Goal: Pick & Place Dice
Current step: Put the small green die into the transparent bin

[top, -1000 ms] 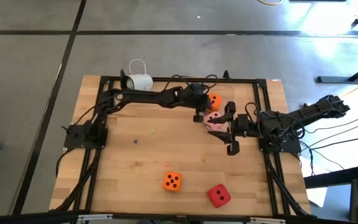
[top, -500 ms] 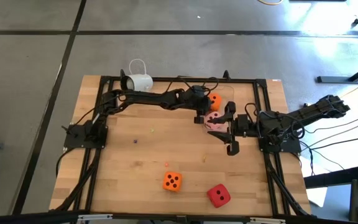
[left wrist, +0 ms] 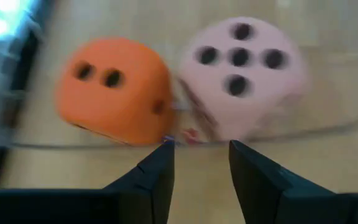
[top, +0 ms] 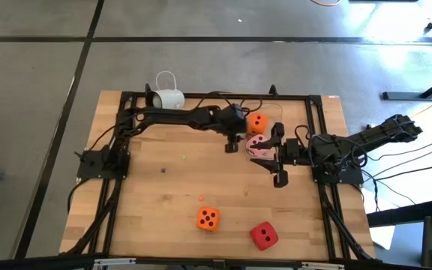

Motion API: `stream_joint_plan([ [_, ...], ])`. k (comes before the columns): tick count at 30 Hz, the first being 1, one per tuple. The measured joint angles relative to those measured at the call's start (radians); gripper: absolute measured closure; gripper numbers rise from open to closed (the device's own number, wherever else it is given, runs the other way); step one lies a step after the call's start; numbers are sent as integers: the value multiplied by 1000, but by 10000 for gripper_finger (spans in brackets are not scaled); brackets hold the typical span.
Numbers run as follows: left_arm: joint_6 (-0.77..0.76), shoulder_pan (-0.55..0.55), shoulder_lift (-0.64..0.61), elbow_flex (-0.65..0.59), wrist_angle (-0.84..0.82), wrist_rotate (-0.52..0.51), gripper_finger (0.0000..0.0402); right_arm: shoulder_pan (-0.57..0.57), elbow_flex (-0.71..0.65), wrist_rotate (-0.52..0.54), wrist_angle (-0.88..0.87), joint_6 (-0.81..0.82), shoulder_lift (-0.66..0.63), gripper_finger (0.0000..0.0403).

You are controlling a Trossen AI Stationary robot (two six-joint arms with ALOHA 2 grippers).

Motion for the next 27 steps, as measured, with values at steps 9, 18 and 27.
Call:
stream_joint_plan([
  [9,-59,-41,-101,0,-136,215,261,0,0,0,-1,-2,0,213],
  [18,-84,-102,-221,0,-329,142,261,0,0,0,-12,-3,0,213],
  [27,-107,-157,-287,0,-374,129,262,0,0,0,-11,-1,0,213],
])
